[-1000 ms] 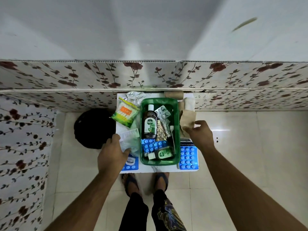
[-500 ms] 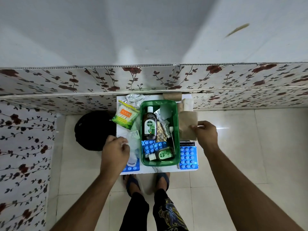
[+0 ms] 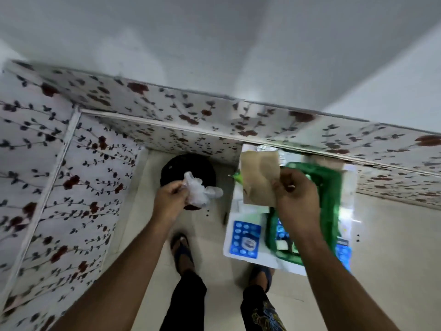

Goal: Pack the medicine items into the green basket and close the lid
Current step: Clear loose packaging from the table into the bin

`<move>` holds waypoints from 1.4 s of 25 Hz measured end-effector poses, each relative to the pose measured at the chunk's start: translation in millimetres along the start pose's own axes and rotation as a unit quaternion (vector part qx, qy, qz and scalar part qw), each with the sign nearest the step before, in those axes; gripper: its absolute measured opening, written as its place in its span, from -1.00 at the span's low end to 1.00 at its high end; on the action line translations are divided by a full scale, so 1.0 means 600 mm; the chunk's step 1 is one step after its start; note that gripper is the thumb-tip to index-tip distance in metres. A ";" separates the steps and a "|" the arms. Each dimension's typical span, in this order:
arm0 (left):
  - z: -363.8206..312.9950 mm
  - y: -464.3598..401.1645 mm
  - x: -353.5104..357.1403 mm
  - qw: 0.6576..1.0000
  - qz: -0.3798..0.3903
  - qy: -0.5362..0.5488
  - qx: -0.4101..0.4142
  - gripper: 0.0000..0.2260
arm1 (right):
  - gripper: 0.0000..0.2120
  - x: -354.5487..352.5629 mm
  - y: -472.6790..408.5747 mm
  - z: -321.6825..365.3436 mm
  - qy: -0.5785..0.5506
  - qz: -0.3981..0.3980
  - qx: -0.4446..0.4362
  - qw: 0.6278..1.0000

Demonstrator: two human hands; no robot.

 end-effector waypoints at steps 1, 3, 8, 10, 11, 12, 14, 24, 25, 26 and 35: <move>0.041 -0.040 -0.010 1.000 -0.004 -0.005 -0.024 -0.86 | -0.90 0.076 -0.004 -0.019 0.033 0.024 -0.010 0.999; 0.121 -0.125 -0.018 0.998 0.001 -0.025 -0.058 -0.87 | -0.84 0.213 -0.015 -0.071 0.093 0.052 -0.028 0.994; 0.285 -0.344 0.021 0.990 0.036 -0.118 -0.062 -0.82 | -0.73 0.479 -0.075 -0.282 0.217 0.123 0.038 0.968; 0.334 -0.409 0.051 0.987 0.072 -0.122 -0.070 -0.75 | -0.66 0.535 -0.100 -0.370 0.223 0.119 0.076 0.965; 0.350 -0.430 0.065 0.986 0.097 -0.108 -0.078 -0.68 | -0.70 0.552 -0.112 -0.399 0.226 0.122 0.085 0.963; 0.364 -0.446 0.078 0.983 0.126 -0.100 -0.086 -0.63 | -0.72 0.565 -0.121 -0.425 0.228 0.132 0.097 0.960; 0.382 -0.470 0.085 0.980 0.147 -0.096 -0.095 -0.62 | -0.68 0.582 -0.133 -0.453 0.227 0.153 0.115 0.955; 0.236 -0.252 0.032 0.988 0.109 -0.072 -0.085 -0.87 | -0.70 0.405 -0.032 -0.247 0.123 0.119 0.037 0.985; 0.200 -0.215 0.034 0.988 0.115 -0.079 -0.068 -0.89 | -0.69 0.366 -0.018 -0.208 0.118 0.120 0.015 0.986; 0.160 -0.178 0.039 0.988 0.119 -0.082 -0.045 -0.90 | -0.71 0.324 -0.002 -0.167 0.108 0.125 -0.002 0.986; -0.038 0.046 0.165 0.934 0.064 -0.286 0.206 -0.61 | -0.82 -0.135 0.012 -0.093 -0.010 -0.012 -0.043 0.999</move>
Point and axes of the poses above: each hand's wrist, its own y-axis away from the middle knuckle, its own x-axis out of the palm, z = x × y, the point moved 6 cm from there along -y, towards the middle knuckle, and after that the axes turned 15 degrees about -y, right-handed, at the moved point
